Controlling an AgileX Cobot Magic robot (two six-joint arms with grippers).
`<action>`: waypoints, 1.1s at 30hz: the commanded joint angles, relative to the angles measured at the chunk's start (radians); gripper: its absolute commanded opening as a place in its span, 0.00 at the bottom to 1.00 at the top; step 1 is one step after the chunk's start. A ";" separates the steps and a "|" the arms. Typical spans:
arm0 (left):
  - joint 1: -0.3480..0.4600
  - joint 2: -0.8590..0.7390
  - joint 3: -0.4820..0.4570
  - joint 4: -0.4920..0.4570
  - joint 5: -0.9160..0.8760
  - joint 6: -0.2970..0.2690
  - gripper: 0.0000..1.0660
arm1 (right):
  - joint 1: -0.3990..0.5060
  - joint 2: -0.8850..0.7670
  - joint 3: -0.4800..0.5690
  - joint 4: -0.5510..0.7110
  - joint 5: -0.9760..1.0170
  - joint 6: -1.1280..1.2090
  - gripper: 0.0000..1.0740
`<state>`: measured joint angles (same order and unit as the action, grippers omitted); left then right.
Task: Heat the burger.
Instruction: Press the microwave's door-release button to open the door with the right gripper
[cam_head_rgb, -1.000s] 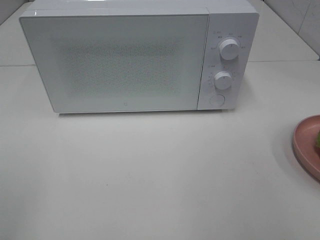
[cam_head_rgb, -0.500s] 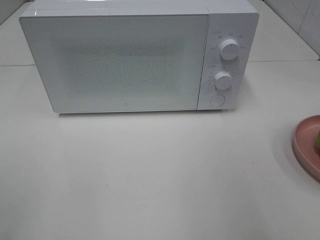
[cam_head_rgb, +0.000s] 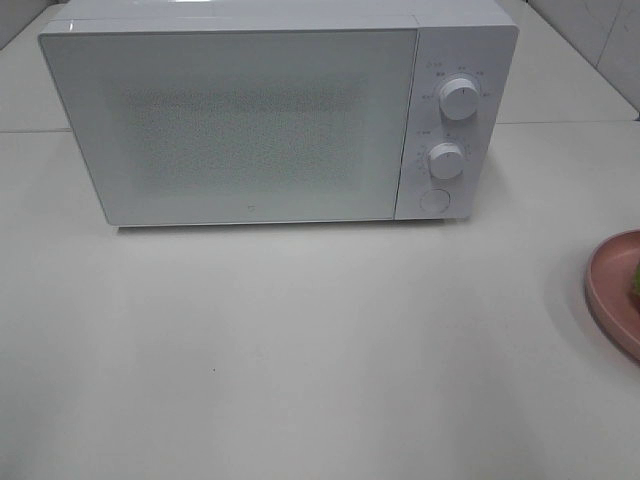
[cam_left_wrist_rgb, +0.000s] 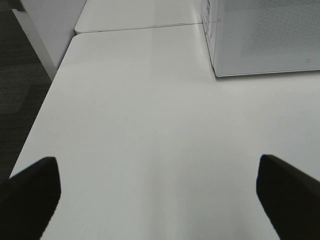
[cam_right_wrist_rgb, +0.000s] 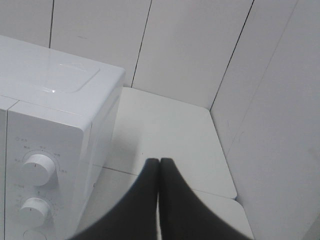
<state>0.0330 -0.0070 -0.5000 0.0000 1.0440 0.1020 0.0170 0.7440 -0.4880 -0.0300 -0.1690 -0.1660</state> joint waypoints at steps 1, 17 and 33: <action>0.004 -0.018 0.002 -0.006 -0.009 -0.007 0.95 | -0.002 0.070 0.074 -0.002 -0.190 0.059 0.00; 0.004 -0.018 0.002 -0.006 -0.009 -0.007 0.95 | -0.002 0.345 0.273 -0.011 -0.708 0.146 0.00; 0.004 -0.018 0.002 -0.006 -0.009 -0.006 0.95 | -0.002 0.632 0.273 -0.310 -0.889 0.660 0.00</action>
<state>0.0330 -0.0070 -0.5000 0.0000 1.0440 0.1010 0.0170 1.3440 -0.2150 -0.2730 -1.0260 0.3920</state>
